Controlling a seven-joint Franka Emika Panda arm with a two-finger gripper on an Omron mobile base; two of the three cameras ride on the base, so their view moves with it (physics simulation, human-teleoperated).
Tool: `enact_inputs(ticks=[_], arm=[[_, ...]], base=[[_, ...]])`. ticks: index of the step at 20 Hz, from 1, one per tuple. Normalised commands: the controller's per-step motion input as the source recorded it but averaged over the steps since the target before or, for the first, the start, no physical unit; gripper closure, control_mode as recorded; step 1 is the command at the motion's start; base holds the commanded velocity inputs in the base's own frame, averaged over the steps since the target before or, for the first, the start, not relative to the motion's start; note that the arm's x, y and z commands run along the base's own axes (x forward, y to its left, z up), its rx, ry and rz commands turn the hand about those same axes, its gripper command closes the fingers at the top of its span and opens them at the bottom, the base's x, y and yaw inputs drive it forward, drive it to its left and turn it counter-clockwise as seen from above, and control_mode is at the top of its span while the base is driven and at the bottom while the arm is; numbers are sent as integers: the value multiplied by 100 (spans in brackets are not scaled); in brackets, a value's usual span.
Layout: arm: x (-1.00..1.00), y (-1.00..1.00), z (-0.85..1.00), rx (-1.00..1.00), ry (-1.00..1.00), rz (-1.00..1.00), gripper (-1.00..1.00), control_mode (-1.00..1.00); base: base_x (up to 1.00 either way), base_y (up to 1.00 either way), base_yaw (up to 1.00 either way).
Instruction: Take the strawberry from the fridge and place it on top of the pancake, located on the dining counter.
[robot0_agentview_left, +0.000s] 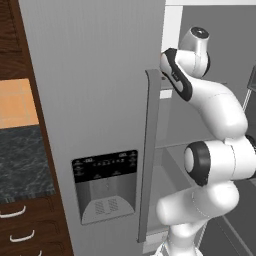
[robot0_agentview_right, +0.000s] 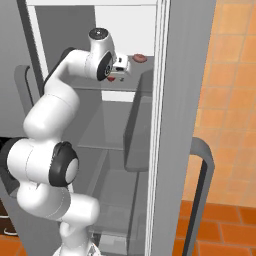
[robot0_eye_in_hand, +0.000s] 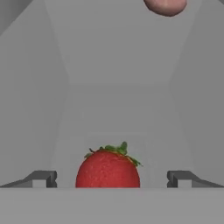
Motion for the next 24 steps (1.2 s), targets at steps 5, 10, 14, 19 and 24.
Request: enact_inputs(ticks=[5, 10, 14, 19, 24], arm=[[22, 0, -4, 0, 0, 0, -100, -100], [12, 0, -11, 0, 1, 0, -100, -100], [-5, 3, -45, 0, 5, 0, -100, -100], [0, 21, -21, 0, -4, 0, 100, -100], [-8, 6, 0, 0, -19, 0, 100, -100]], base=[[0, 0, 0], [0, 0, 0], [0, 0, 0], [0, 0, 0], [0, 0, 0]])
